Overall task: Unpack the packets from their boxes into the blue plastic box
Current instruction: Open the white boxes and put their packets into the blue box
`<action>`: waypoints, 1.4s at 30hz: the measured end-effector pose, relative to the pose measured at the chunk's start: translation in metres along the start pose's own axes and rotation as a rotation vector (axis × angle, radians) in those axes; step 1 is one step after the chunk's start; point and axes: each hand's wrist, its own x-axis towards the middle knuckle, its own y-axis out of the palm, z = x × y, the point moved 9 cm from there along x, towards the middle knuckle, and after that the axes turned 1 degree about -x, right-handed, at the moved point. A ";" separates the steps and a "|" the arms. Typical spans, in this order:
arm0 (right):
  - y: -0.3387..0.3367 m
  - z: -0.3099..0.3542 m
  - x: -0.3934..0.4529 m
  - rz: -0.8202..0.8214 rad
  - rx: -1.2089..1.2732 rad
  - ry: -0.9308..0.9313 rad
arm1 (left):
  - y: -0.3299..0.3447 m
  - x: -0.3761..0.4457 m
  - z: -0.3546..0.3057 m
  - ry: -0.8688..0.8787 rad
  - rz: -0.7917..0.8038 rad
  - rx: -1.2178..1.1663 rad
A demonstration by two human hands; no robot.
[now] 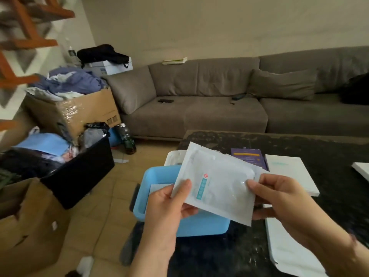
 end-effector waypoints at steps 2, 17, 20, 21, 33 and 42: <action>0.016 0.012 0.009 0.001 -0.045 -0.050 | -0.020 0.010 -0.011 0.000 0.042 0.064; 0.092 0.020 0.062 0.143 -0.268 0.031 | -0.089 0.107 -0.029 -0.072 0.030 0.165; 0.094 0.014 0.067 0.147 -0.241 0.062 | -0.091 0.113 -0.027 -0.045 0.021 0.252; 0.094 0.011 0.069 0.147 -0.240 0.083 | -0.092 0.114 -0.030 0.004 0.002 0.353; 0.114 -0.026 0.093 0.178 -0.432 0.221 | -0.035 0.096 -0.018 0.471 0.397 1.375; 0.114 -0.005 0.082 0.218 -1.117 -0.095 | -0.024 0.102 0.013 0.358 0.516 1.407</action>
